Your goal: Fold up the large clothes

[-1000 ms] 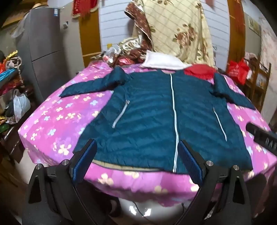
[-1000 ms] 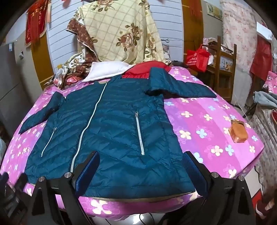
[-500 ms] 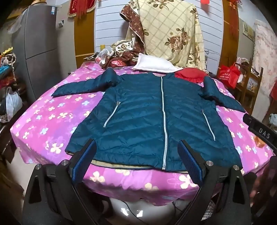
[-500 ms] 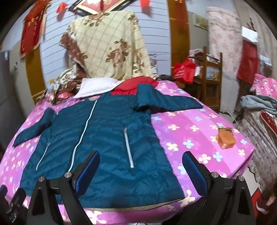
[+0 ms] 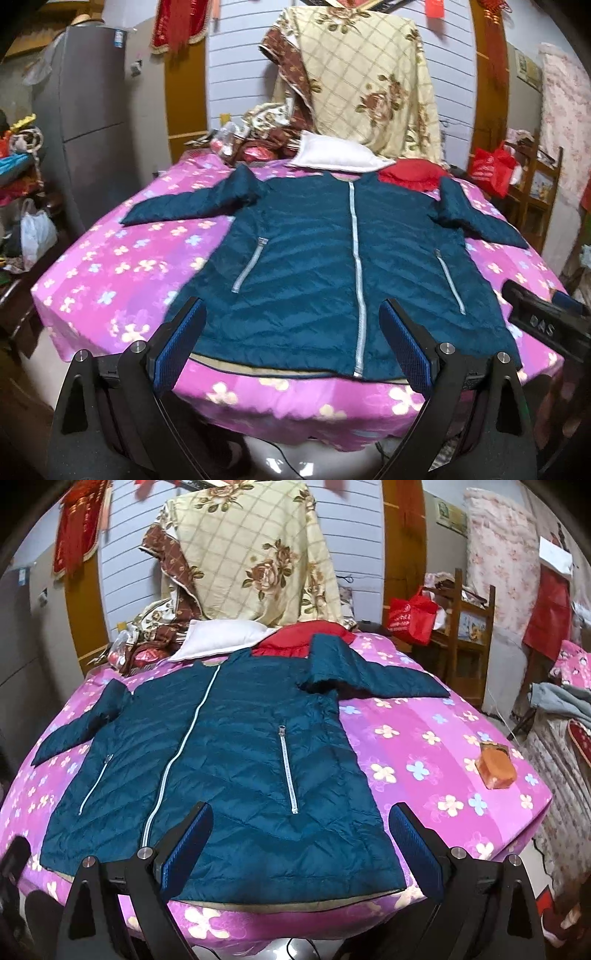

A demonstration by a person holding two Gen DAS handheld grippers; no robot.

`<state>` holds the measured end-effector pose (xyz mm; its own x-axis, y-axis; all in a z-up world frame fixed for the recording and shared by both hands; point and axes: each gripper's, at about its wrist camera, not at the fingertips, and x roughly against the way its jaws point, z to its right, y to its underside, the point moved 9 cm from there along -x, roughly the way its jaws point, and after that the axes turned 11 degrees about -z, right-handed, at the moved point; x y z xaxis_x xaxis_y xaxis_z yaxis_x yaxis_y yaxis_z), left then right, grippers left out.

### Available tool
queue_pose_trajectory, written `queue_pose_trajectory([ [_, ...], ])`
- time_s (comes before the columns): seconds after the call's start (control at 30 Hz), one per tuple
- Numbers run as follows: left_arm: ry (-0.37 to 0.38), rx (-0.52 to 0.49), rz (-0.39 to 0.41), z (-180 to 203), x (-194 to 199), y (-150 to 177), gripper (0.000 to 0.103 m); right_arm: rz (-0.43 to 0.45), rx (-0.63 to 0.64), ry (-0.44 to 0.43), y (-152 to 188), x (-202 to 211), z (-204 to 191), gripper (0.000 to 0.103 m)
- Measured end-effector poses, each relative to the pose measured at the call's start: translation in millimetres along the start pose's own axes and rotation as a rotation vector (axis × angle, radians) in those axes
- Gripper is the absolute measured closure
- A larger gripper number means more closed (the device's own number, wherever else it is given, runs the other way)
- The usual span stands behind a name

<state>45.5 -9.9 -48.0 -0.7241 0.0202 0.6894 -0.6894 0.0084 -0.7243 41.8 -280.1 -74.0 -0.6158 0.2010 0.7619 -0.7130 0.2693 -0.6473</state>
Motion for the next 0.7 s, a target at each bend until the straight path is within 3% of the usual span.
queue_pose_trajectory([
  [0.7,0.001,-0.029,-0.115,-1.1,-22.6,11.8,0.008,-0.066,0.078,-0.012,15.6,-15.4,-21.5,0.008],
])
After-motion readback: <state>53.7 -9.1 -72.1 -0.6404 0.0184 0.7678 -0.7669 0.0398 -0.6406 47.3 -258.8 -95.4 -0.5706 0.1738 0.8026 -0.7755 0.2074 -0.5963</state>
